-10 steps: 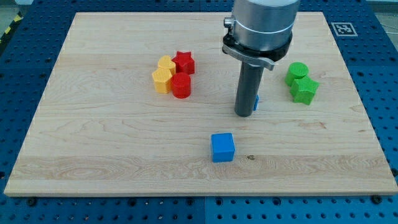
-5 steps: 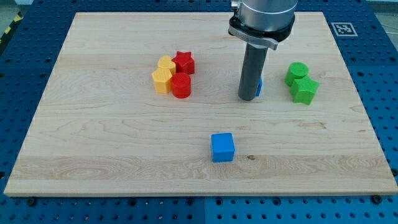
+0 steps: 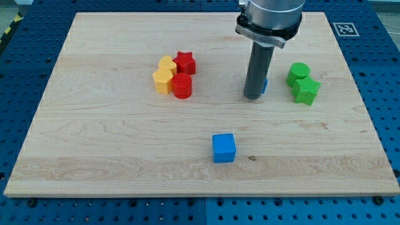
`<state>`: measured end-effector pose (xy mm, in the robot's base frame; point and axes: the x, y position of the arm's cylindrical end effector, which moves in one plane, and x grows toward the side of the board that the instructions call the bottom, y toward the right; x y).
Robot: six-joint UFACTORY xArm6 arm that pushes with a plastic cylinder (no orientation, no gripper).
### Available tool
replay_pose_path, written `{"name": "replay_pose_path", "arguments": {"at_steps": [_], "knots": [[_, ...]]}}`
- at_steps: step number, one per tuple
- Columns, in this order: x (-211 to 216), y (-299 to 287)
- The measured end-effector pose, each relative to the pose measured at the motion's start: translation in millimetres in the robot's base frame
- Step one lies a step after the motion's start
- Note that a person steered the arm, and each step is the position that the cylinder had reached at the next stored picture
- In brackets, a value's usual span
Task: Move the blue triangle to the left side of the green circle
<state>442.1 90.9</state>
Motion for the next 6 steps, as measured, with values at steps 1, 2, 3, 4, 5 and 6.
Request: {"name": "replay_pose_path", "arguments": {"at_steps": [1, 2, 3, 4, 5, 6], "knots": [[-8, -3], [-20, -14], [-24, 13], [-24, 32], [-22, 37], [-9, 34]]}}
